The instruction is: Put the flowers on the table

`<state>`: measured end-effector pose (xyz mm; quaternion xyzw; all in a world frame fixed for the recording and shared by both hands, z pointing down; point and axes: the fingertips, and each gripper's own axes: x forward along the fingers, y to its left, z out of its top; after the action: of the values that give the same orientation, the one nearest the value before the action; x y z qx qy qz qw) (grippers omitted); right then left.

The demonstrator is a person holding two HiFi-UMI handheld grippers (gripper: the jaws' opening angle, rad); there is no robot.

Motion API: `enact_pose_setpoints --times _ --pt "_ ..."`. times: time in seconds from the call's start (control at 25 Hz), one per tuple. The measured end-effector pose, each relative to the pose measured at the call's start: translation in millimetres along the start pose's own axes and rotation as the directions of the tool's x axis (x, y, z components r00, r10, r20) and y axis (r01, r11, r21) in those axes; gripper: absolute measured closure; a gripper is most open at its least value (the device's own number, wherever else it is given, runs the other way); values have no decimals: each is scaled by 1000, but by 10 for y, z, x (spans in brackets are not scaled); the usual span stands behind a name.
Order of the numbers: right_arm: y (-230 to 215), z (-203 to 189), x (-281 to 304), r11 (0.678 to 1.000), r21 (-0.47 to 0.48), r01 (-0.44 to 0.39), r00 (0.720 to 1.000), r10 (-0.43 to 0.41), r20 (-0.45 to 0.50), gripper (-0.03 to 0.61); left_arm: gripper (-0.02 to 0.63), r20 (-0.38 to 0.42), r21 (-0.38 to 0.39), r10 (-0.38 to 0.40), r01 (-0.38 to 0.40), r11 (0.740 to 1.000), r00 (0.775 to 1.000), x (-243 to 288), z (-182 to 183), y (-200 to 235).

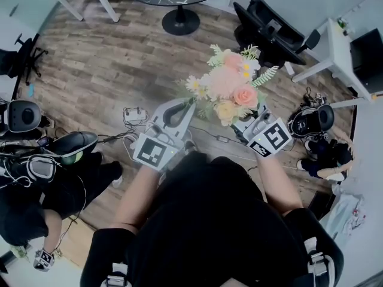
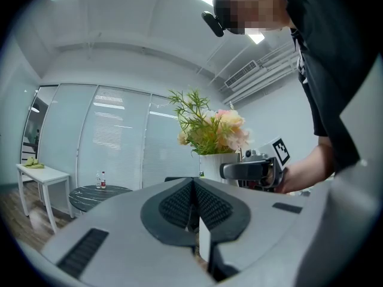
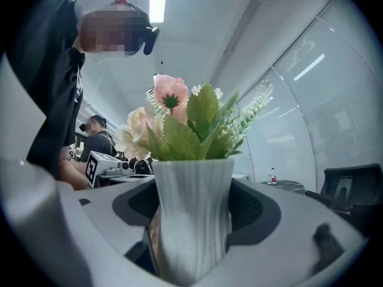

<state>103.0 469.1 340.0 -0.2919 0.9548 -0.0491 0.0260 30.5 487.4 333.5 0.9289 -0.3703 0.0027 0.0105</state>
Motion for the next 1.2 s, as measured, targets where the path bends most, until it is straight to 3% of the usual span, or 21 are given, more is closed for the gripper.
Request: enact_pose_setpoints --times 0.68,1.08,1.2 --pt "-256 -18 504 1000 17 -16 1000 16 1 229 601 -3 6 10 -10 1000 1000 113 -29 517" --pt "-895 34 915 996 28 -80 997 79 6 229 601 -5 21 67 -67 998 998 647 22 1044" --pt "-1263 145 1149 995 40 -93 996 93 2 227 601 -22 15 82 -81 997 996 960 96 1336"
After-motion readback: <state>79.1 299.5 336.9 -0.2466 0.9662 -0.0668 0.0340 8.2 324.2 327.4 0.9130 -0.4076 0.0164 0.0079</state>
